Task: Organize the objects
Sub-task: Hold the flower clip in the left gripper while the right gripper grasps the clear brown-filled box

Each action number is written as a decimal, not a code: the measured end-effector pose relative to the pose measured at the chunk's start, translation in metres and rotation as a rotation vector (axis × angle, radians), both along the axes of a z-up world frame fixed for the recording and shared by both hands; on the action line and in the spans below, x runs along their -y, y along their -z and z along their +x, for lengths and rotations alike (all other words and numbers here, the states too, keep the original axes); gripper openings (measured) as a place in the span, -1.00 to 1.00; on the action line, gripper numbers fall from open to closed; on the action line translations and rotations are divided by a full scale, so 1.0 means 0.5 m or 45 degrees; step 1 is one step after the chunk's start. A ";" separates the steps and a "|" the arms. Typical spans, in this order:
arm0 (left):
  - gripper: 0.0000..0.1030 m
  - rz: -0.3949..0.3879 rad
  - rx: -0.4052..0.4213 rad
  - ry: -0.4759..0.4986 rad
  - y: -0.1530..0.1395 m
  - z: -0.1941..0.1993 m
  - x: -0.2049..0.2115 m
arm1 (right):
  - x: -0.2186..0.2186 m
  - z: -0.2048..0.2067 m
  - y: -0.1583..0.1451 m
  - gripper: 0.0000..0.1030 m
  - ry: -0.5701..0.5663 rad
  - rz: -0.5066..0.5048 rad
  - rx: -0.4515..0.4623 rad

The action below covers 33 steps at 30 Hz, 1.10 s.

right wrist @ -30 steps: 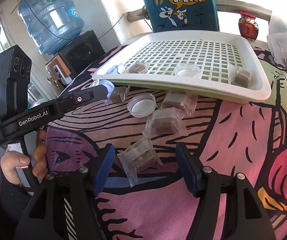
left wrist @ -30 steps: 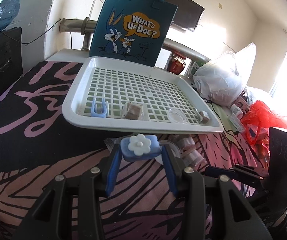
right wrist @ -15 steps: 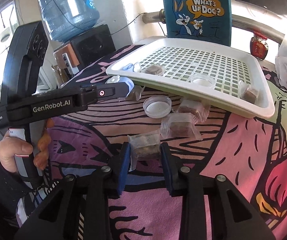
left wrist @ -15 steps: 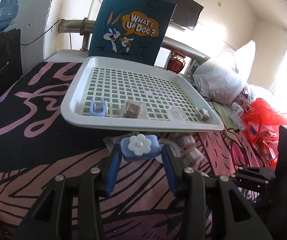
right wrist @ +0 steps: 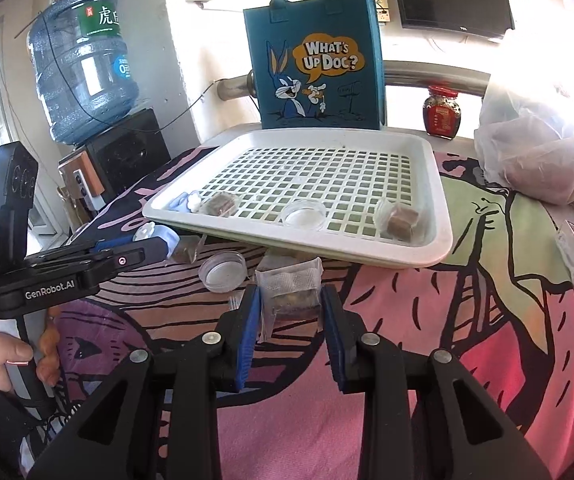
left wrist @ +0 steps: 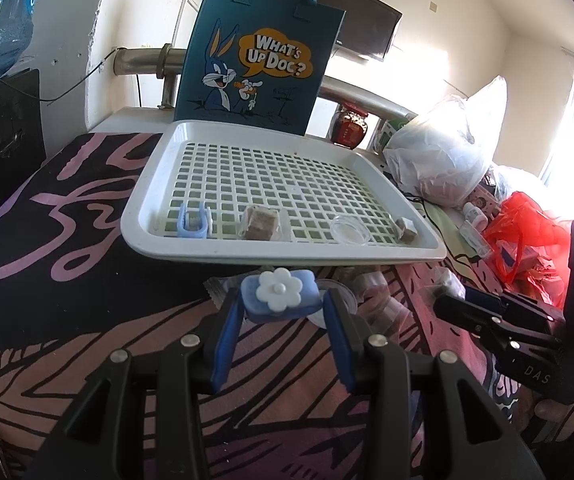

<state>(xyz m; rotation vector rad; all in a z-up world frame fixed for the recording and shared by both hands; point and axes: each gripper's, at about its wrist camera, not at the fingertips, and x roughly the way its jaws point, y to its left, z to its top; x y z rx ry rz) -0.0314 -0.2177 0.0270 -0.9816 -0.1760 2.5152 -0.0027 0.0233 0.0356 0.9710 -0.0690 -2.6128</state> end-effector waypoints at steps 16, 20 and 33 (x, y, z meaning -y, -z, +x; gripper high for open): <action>-0.22 -0.009 0.002 0.001 0.002 -0.001 -0.001 | 0.004 0.001 0.003 -0.41 -0.014 0.000 0.006; -0.22 -0.010 0.006 0.005 0.003 -0.002 -0.003 | 0.007 0.000 0.004 -0.40 -0.022 0.005 0.009; -0.22 -0.016 0.007 0.011 0.004 -0.002 -0.004 | 0.010 -0.001 0.005 -0.39 -0.034 0.001 0.018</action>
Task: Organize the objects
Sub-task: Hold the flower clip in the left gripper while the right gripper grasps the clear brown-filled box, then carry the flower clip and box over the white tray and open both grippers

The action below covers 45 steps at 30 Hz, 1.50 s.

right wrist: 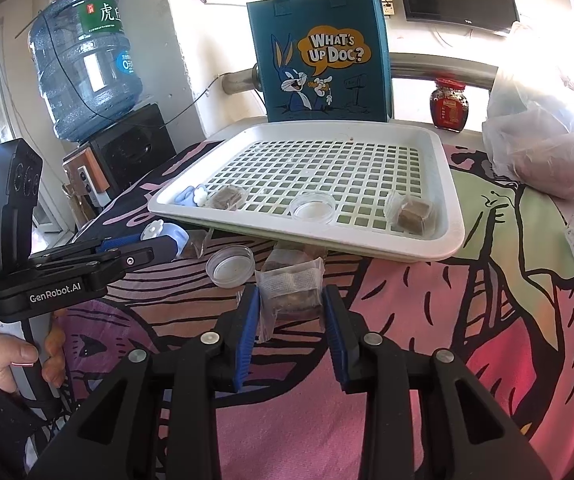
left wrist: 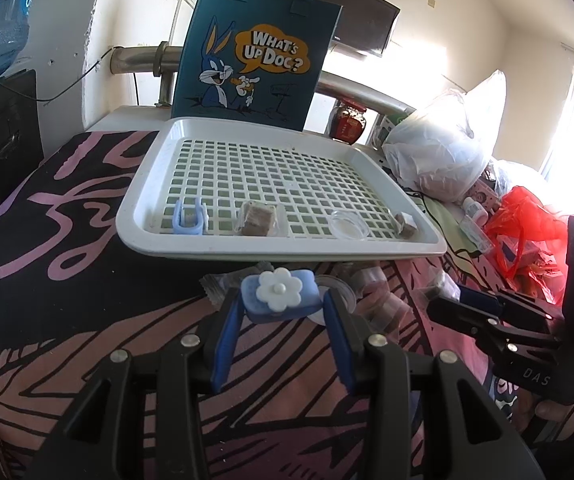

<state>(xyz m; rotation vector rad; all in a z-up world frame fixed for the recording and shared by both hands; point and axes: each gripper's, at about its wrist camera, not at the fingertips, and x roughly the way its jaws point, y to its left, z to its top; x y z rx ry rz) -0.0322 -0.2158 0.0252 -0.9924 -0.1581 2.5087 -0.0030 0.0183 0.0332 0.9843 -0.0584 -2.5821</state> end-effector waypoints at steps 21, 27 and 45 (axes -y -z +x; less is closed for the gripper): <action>-0.22 -0.012 -0.007 0.008 0.000 0.005 -0.006 | 0.006 0.003 0.002 -0.38 -0.011 0.012 0.001; -0.22 -0.001 0.008 0.005 0.003 -0.001 -0.002 | 0.006 0.003 0.003 -0.37 -0.013 0.012 0.005; -0.22 -0.004 0.008 0.007 0.004 -0.001 -0.004 | 0.004 -0.001 0.006 -0.37 -0.013 0.002 0.021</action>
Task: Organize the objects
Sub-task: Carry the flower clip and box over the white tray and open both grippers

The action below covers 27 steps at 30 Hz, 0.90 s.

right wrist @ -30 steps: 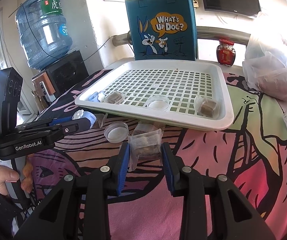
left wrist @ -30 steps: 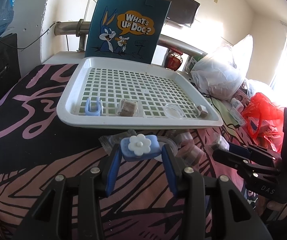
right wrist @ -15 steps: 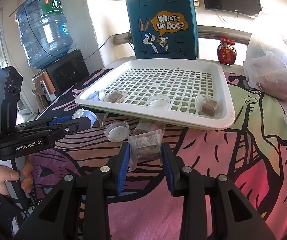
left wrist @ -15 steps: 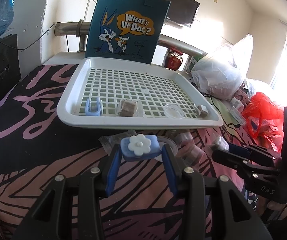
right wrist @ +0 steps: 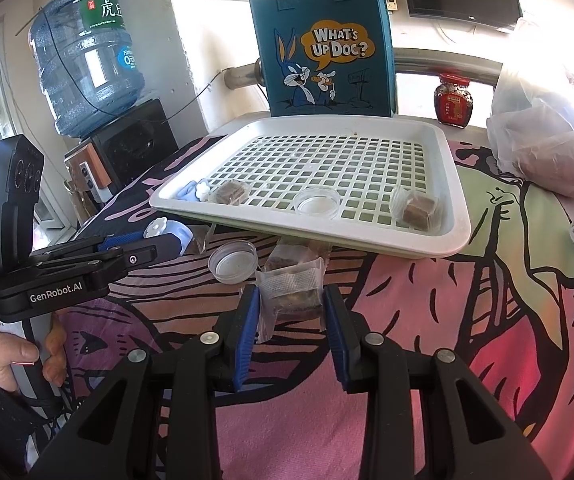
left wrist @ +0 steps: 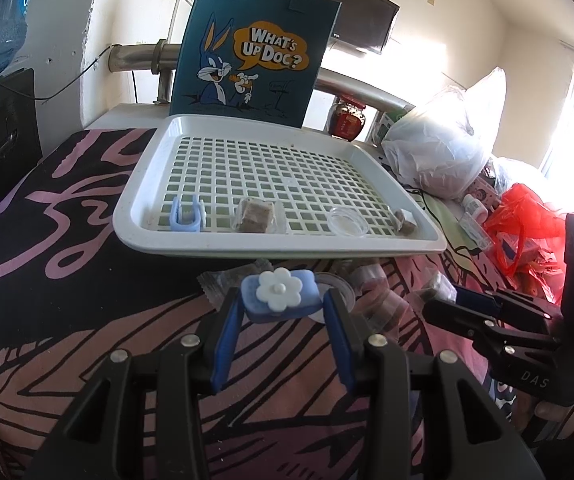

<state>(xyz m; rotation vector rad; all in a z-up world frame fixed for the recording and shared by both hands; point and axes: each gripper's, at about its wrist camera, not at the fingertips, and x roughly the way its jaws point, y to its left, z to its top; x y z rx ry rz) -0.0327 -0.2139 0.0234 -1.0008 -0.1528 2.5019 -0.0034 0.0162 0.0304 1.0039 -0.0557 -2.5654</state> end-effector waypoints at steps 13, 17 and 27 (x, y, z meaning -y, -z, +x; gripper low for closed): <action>-0.22 0.025 0.014 0.001 0.003 -0.002 0.005 | -0.003 0.003 -0.003 -0.37 0.005 -0.026 -0.013; -0.22 0.038 -0.001 -0.005 -0.002 -0.002 0.009 | -0.008 0.002 -0.006 -0.37 0.014 -0.051 -0.027; -0.22 0.106 -0.005 -0.078 -0.042 -0.015 0.039 | -0.057 -0.016 -0.033 -0.37 0.100 -0.132 -0.071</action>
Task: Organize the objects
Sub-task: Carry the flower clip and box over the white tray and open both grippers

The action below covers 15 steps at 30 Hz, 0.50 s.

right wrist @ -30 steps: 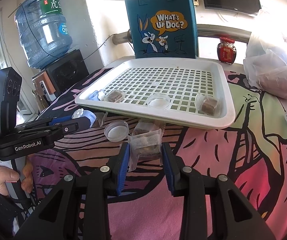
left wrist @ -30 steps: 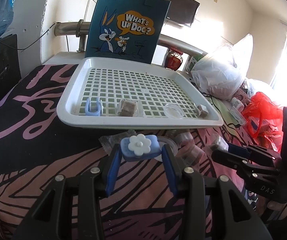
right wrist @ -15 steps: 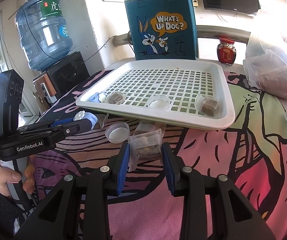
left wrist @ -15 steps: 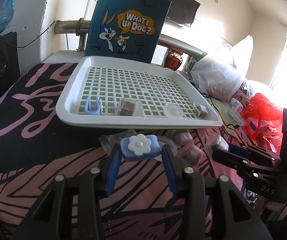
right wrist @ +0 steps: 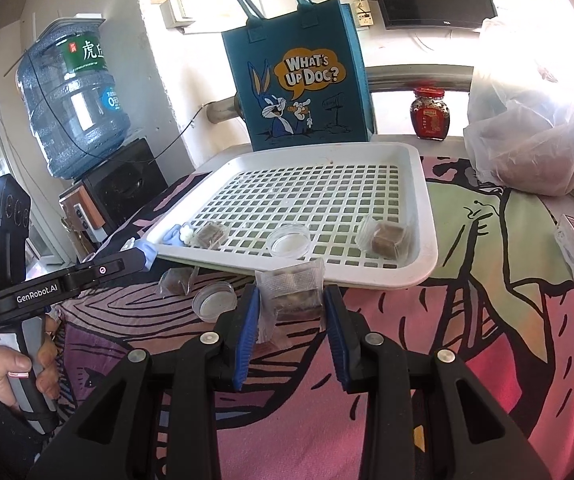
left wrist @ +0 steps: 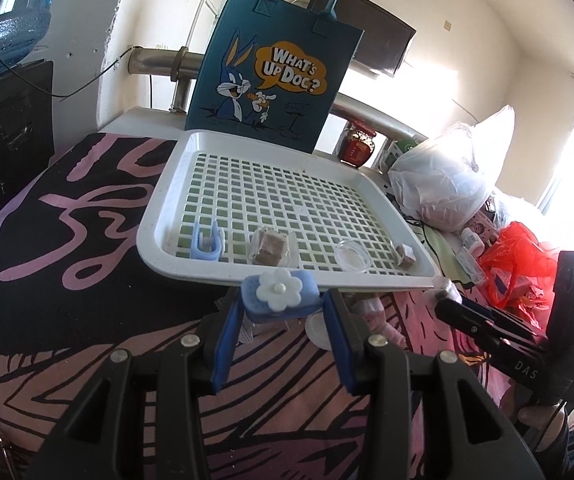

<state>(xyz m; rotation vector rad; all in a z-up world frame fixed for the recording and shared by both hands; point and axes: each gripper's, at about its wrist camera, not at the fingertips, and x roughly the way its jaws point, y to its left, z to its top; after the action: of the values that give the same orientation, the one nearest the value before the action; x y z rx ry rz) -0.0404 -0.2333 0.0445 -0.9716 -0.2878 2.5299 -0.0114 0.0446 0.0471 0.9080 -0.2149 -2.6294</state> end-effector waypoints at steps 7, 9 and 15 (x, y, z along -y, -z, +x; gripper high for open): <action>-0.22 -0.046 -0.062 0.004 -0.060 -0.070 -0.018 | -0.012 -0.056 -0.056 -0.37 -0.017 -0.070 -0.023; -0.22 -0.057 -0.050 -0.016 -0.058 -0.110 -0.023 | -0.005 -0.084 -0.057 -0.37 -0.023 -0.059 -0.019; -0.22 -0.094 0.028 -0.071 -0.015 -0.200 -0.035 | -0.010 -0.161 -0.006 -0.37 0.058 -0.049 0.044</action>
<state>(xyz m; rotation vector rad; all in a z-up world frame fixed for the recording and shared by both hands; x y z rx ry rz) -0.1404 -0.2156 0.0520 -1.0335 -0.2323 2.5982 -0.0920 0.0496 0.0502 0.9466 -0.2974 -2.6428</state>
